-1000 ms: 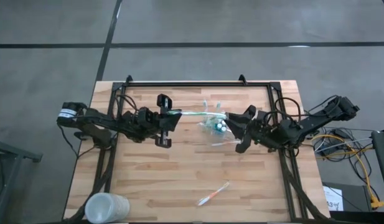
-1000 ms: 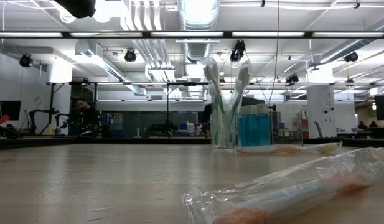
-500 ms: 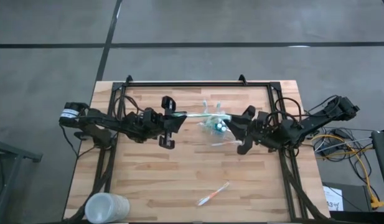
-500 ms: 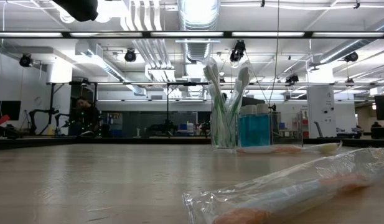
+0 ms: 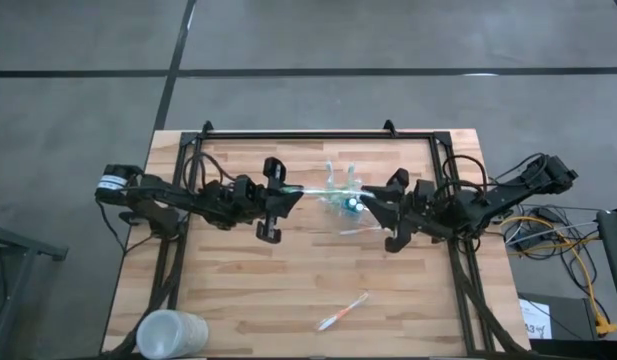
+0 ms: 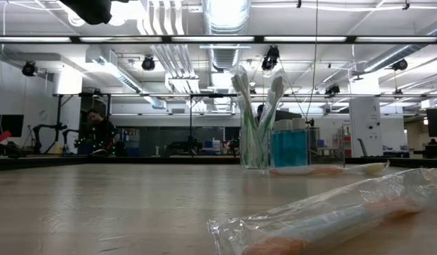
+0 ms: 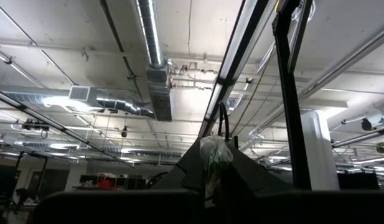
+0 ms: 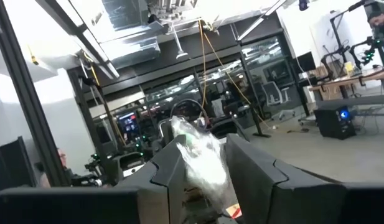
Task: Pick & Place toothbrushing station
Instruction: Put the green toothbrush into the transparent organizer
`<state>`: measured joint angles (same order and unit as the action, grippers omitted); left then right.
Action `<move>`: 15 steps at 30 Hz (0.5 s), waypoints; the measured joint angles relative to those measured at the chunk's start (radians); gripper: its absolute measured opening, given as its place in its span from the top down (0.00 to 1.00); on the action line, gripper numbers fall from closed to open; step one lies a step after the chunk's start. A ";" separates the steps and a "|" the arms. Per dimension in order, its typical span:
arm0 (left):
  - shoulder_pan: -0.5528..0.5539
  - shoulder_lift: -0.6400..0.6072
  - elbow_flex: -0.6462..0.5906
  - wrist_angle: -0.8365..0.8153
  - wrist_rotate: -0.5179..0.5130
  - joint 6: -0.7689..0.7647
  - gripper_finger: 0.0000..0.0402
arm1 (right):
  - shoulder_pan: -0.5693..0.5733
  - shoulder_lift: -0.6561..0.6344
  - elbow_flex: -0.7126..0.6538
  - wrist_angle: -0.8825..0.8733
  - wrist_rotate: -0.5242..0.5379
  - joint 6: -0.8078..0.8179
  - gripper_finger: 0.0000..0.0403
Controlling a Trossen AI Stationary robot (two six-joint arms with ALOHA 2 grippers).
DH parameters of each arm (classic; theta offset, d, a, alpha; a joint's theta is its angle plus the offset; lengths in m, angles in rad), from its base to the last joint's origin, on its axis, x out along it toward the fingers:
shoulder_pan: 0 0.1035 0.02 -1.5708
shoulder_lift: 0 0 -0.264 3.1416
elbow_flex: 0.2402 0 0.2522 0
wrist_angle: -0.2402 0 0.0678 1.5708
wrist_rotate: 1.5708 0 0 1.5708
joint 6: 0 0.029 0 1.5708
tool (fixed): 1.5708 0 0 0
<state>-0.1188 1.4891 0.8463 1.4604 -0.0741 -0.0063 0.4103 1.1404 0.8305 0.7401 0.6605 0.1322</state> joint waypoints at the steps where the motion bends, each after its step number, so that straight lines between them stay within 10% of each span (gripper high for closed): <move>1: 0.000 0.000 0.000 -0.004 0.004 -0.004 0.92 | -0.003 0.000 0.000 0.000 0.000 0.000 0.73; 15: 0.000 0.000 0.000 -0.004 0.008 -0.020 0.92 | -0.007 0.002 0.001 -0.002 0.000 0.048 0.88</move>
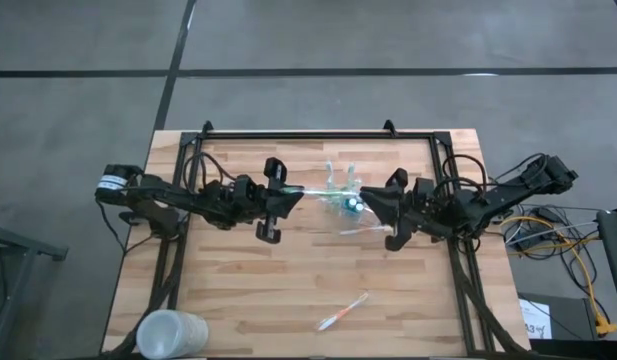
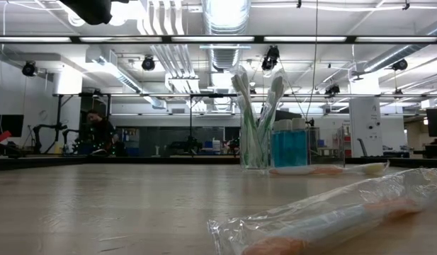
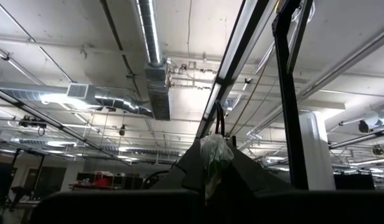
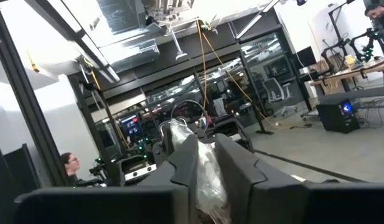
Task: Pick & Place toothbrushing station
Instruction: Put the green toothbrush into the transparent organizer
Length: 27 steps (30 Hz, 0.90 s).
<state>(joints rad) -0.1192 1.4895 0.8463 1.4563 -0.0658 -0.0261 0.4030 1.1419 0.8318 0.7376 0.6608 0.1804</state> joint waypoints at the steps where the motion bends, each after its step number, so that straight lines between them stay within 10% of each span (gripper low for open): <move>1: 0.000 0.000 0.000 0.001 0.000 -0.001 0.92 | 0.000 0.000 0.000 0.000 0.000 0.000 0.90; 27: 0.000 0.000 0.000 -0.076 -0.075 -0.103 0.82 | -0.003 0.000 -0.002 -0.001 0.008 -0.024 0.96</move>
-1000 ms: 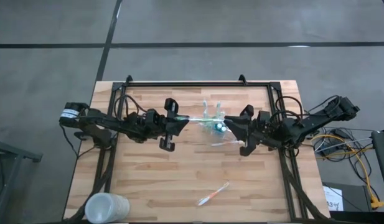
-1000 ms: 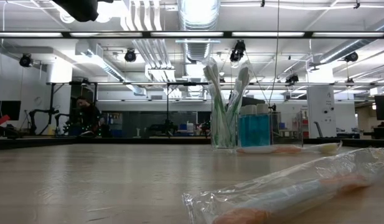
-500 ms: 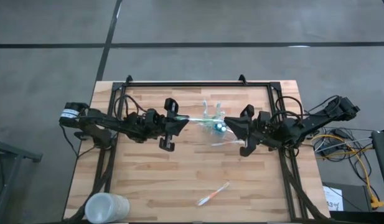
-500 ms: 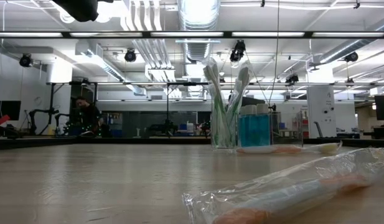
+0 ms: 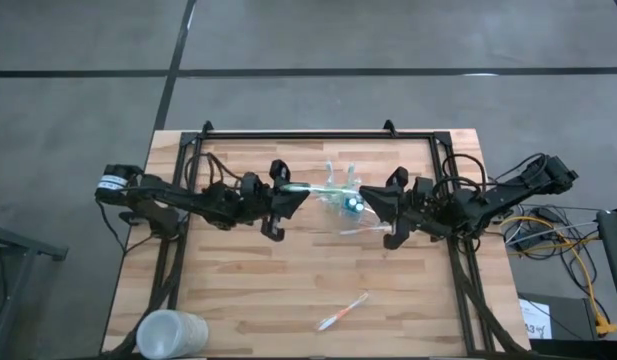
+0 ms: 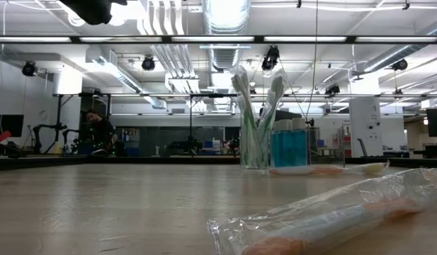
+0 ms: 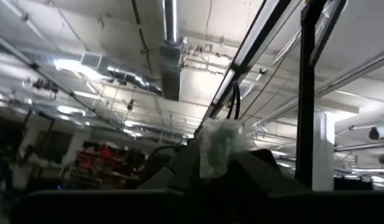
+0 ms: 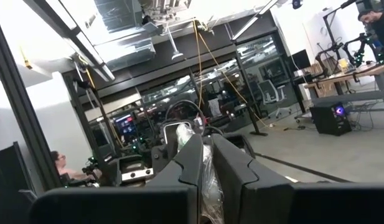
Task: Pick & Place toothbrushing station
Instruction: Put the green toothbrush into the transparent organizer
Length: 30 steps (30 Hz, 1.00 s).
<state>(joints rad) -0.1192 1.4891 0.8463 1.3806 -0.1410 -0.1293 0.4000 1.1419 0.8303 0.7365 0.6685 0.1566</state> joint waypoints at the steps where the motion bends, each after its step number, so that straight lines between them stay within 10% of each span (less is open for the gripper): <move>1: 0.000 0.000 0.000 -0.014 -0.005 -0.032 0.81 | 0.000 0.000 0.000 0.000 0.000 0.000 0.96; 7: 0.008 0.000 0.000 -0.040 -0.057 -0.278 0.75 | 0.000 0.000 0.000 0.000 0.001 -0.003 0.96; 21: 0.010 -0.001 0.000 -0.062 -0.057 -0.197 0.62 | 0.001 0.000 0.000 0.000 -0.004 -0.003 0.96; 30: 0.012 -0.001 0.000 -0.055 0.184 -0.158 0.61 | 0.001 -0.005 0.000 0.001 -0.010 -0.048 0.96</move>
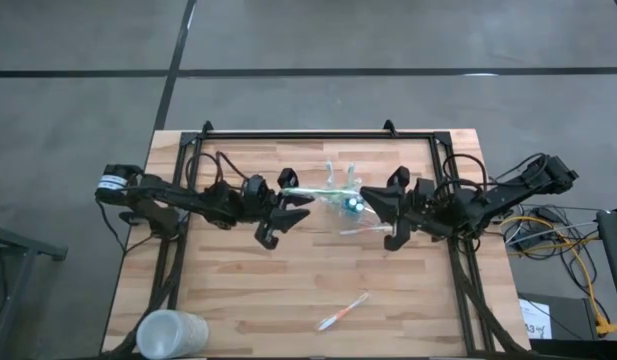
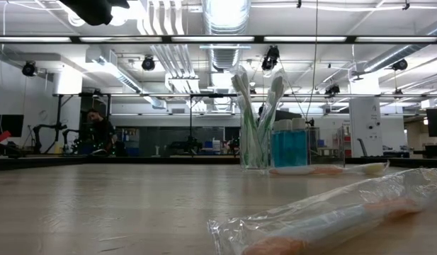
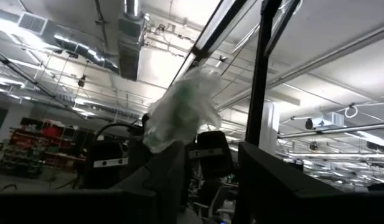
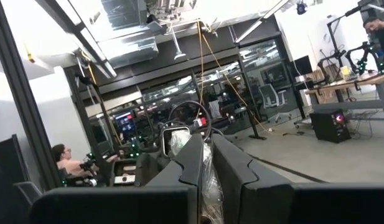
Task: Pick & Place toothbrushing station
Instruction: Put the green toothbrush into the transparent organizer
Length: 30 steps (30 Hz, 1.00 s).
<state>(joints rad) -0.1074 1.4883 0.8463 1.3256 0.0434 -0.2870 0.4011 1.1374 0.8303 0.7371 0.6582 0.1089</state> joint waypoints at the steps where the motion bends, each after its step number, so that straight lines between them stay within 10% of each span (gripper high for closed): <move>1: -0.001 0.000 0.000 0.003 0.006 0.008 0.61 | 0.000 -0.002 0.000 -0.001 0.000 0.000 0.96; 10: -0.001 0.000 0.000 -0.006 -0.035 0.045 0.61 | 0.000 -0.051 0.000 -0.148 0.008 0.066 0.96; 18: -0.002 -0.001 0.000 -0.002 0.199 0.152 0.61 | 0.000 -0.135 0.044 -0.504 0.115 0.186 0.96; 30: 0.003 -0.002 -0.002 -0.206 -0.030 0.155 0.61 | -0.010 -0.108 0.395 -1.221 0.131 0.361 0.96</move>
<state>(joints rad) -0.1043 1.4868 0.8448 1.1200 0.0133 -0.1322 0.3909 1.0294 1.2248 -0.4836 0.7891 0.4704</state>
